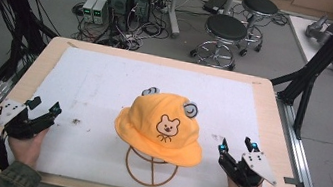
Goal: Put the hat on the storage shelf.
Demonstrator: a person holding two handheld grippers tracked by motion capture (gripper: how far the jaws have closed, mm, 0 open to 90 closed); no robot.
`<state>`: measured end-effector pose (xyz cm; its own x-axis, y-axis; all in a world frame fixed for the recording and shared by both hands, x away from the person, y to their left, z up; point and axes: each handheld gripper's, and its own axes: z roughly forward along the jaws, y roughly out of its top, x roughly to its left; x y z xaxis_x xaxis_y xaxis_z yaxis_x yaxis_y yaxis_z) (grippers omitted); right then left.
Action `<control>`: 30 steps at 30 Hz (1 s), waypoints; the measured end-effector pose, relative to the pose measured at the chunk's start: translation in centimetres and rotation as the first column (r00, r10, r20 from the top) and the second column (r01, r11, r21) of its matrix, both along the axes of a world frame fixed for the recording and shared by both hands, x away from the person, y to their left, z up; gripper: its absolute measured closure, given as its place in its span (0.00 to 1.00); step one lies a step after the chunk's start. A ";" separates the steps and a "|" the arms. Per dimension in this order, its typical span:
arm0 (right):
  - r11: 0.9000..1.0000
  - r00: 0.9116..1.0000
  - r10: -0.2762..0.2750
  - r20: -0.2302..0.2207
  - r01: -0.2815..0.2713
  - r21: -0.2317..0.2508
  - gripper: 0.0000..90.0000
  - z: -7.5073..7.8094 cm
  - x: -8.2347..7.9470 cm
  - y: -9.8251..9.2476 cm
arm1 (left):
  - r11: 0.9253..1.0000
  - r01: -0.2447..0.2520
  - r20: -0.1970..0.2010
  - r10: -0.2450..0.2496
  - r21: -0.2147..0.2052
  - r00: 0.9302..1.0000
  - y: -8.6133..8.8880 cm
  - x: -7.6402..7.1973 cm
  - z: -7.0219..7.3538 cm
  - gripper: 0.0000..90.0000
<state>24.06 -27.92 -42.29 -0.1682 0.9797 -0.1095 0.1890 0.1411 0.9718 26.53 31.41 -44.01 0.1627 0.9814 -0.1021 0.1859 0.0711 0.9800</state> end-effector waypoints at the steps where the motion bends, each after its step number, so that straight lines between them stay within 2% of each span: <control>1: 1.000 1.000 0.000 0.000 0.000 0.000 0.30 0.0 0.0 0.0 | 1.000 0.000 0.002 0.000 0.004 1.000 0.0 0.0 0.0 0.32; 11: 1.000 1.000 -0.022 -0.006 0.022 0.000 0.29 -0.2 -0.2 0.5 | 0.999 -0.031 0.036 0.030 0.041 0.999 -0.2 -0.4 0.3 0.31; 16: 0.999 0.999 -0.032 -0.006 0.032 0.000 0.29 -0.3 -0.2 0.4 | 0.997 -0.042 0.071 0.038 0.061 0.997 -0.4 -0.7 0.5 0.31; 23: 0.999 0.999 -0.035 -0.019 0.035 0.015 0.29 -0.4 -0.1 0.4 | 0.997 -0.040 0.065 0.036 0.062 0.997 -0.4 -0.7 0.4 0.31; 30: 0.999 0.999 -0.034 -0.023 0.035 0.009 0.29 -0.6 0.0 0.4 | 0.997 -0.037 0.060 0.033 0.066 0.998 -0.5 -0.6 0.4 0.31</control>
<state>24.09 -27.55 -42.86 -0.1367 0.9859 -0.0966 0.2159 0.1248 0.9684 25.92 30.88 -43.62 0.1324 0.9908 -0.0273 0.1261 0.0105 0.9920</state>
